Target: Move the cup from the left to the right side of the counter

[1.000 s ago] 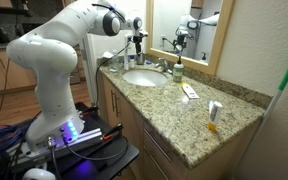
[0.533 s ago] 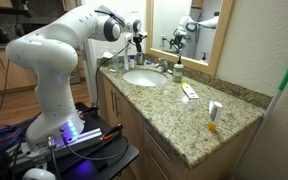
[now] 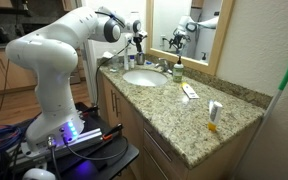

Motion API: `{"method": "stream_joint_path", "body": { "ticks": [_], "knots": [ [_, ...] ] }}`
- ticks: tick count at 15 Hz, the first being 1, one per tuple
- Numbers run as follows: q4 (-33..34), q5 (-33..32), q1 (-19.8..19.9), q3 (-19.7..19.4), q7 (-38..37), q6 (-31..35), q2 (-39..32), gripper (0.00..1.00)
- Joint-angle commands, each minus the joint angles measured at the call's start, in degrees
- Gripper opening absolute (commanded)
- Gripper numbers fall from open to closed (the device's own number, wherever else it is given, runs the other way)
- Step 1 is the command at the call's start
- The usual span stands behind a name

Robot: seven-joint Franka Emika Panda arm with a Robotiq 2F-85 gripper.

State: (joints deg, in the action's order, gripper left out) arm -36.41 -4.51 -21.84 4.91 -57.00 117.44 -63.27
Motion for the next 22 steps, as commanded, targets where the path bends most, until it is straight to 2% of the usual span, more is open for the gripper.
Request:
{"method": "stream_joint_path", "body": {
  "ticks": [1, 11, 17, 18, 19, 21, 22],
  "knots": [
    [1.6, 0.2, 0.4, -0.1, -0.5, 4.2, -2.3, 1.0],
    [2.3, -0.1, 0.3, -0.3, -1.2, 9.0, -5.0, 1.0],
    [2.2, 0.4, 0.5, -0.2, -3.5, 9.3, -5.6, 1.0],
    [2.3, 0.3, 0.5, -0.2, -3.8, 9.3, -5.7, 0.98],
    [2.4, 0.3, 0.5, -0.2, -3.9, 9.3, -5.9, 0.74],
    [2.5, 0.3, 0.5, -0.1, -4.1, 9.3, -6.1, 0.69],
    [2.5, 0.3, 0.5, 0.0, -4.2, 9.2, -6.1, 0.6]
  ]
}}
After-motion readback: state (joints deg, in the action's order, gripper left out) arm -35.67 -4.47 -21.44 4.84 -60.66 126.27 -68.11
